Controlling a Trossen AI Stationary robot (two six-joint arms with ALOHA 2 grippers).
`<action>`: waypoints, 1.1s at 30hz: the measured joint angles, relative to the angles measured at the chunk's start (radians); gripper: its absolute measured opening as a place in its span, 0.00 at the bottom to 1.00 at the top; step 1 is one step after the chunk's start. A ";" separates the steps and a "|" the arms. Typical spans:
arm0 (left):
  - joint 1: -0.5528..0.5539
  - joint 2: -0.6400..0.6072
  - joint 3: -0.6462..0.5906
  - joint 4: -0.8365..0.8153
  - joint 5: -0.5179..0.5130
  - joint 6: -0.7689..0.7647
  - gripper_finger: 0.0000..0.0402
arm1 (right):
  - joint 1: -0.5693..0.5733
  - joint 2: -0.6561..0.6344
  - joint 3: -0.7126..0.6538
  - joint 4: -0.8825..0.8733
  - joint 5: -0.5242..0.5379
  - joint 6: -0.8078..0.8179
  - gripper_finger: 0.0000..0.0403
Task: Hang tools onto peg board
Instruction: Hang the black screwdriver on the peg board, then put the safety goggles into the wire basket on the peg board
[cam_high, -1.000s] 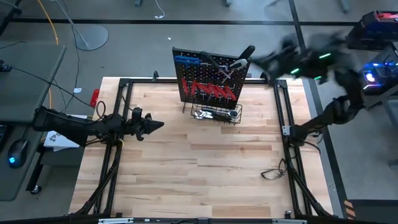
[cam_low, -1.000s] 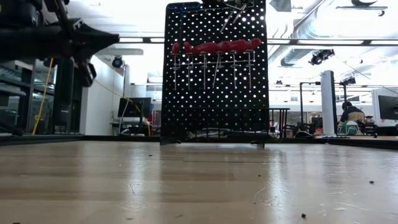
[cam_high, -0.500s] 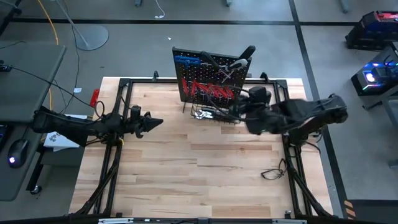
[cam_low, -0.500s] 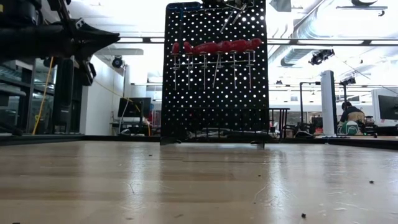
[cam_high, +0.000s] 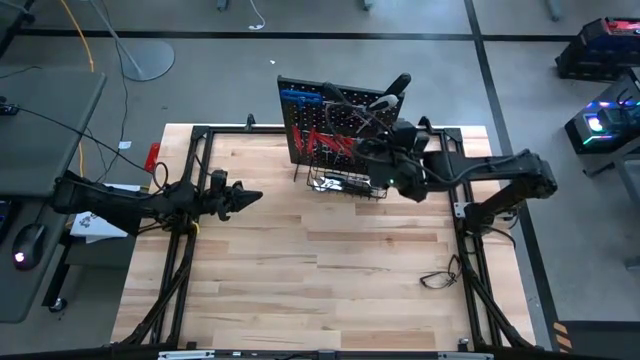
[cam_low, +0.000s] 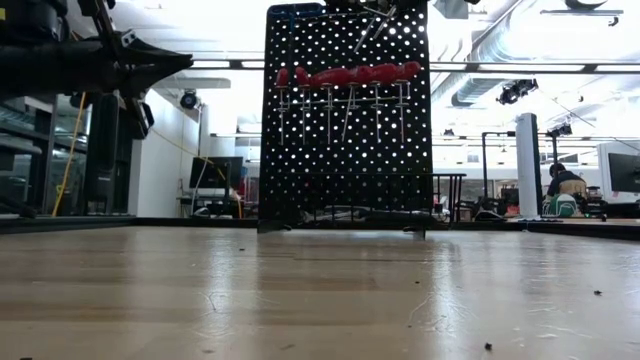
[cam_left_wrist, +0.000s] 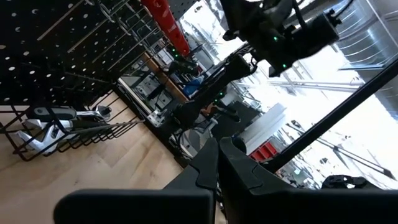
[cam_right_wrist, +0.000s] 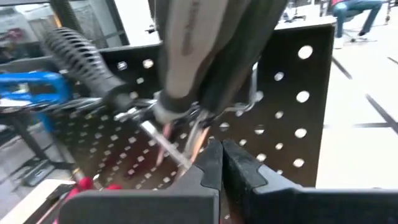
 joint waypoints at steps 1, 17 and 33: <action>0.000 0.000 0.000 0.000 0.000 0.000 0.00 | -0.010 0.000 0.000 0.000 0.000 -0.005 0.00; 0.000 0.000 0.000 -0.030 -0.003 -0.010 0.00 | -0.062 0.073 0.000 0.019 -0.140 -0.032 0.00; 0.000 0.000 0.000 -0.034 -0.005 -0.018 0.00 | -0.062 0.146 0.000 0.157 -0.228 -0.033 0.00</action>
